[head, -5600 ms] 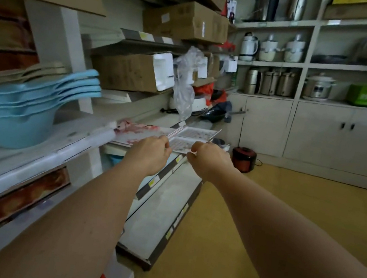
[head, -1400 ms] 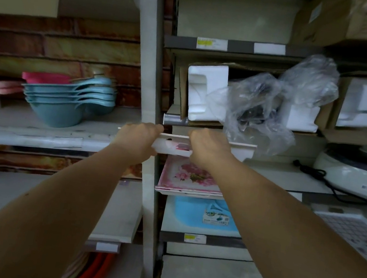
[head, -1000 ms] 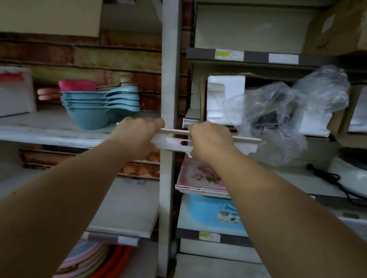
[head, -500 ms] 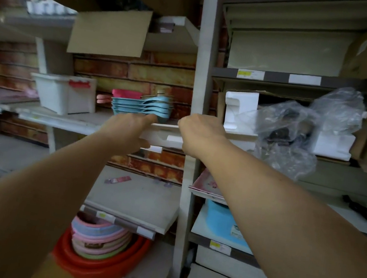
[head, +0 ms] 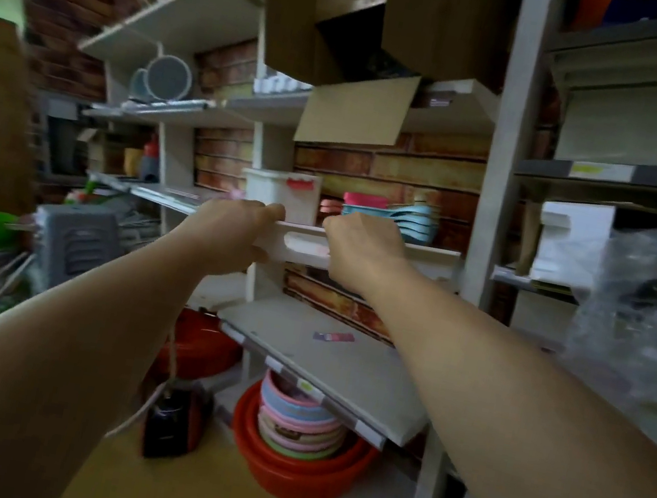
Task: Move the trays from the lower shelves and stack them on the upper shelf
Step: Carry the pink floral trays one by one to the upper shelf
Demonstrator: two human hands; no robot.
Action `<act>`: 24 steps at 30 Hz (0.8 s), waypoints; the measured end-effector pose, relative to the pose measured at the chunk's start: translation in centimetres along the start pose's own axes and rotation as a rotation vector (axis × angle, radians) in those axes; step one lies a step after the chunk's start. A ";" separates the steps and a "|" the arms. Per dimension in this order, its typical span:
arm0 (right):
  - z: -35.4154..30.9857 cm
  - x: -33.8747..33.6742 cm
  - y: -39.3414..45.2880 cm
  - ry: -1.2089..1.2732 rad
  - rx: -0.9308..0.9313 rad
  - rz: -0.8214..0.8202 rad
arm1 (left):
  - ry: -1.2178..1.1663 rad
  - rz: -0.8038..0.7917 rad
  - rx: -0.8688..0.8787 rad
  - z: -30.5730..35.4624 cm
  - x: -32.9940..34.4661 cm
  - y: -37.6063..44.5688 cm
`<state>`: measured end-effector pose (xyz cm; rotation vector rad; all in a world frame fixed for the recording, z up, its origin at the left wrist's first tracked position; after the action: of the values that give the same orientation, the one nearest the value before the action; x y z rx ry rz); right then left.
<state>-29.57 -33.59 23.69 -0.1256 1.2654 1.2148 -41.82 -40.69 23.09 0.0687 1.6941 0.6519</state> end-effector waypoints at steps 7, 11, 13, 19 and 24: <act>-6.0 -0.8 3.3 0.098 -0.110 0.073 | 0.115 0.023 -0.161 -6.0 -1.3 -2.8; -9.4 -0.2 6.4 0.126 -0.167 0.100 | 0.173 0.039 -0.225 -9.4 -1.1 -3.1; -11.1 0.4 8.1 0.129 -0.197 0.120 | 0.186 0.042 -0.260 -11.4 -0.7 -3.0; -16.4 2.5 14.0 0.197 -0.269 0.160 | 0.174 0.013 -0.364 -18.8 1.5 -0.6; -20.6 4.9 19.3 0.269 -0.265 0.166 | 0.189 0.001 -0.393 -24.2 3.7 2.4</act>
<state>-58.08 -35.88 22.20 -0.3950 1.3601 1.5461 -65.73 -46.38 22.95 -0.2784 1.7141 1.0058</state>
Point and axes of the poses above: each hand's wrist, its own y-axis towards the middle knuckle, its own x-axis out of the palm, z = x × y, the point moved 3 cm from there along y, towards the middle knuckle, and after that the axes turned 10 degrees about -y, right-handed, at the moved point
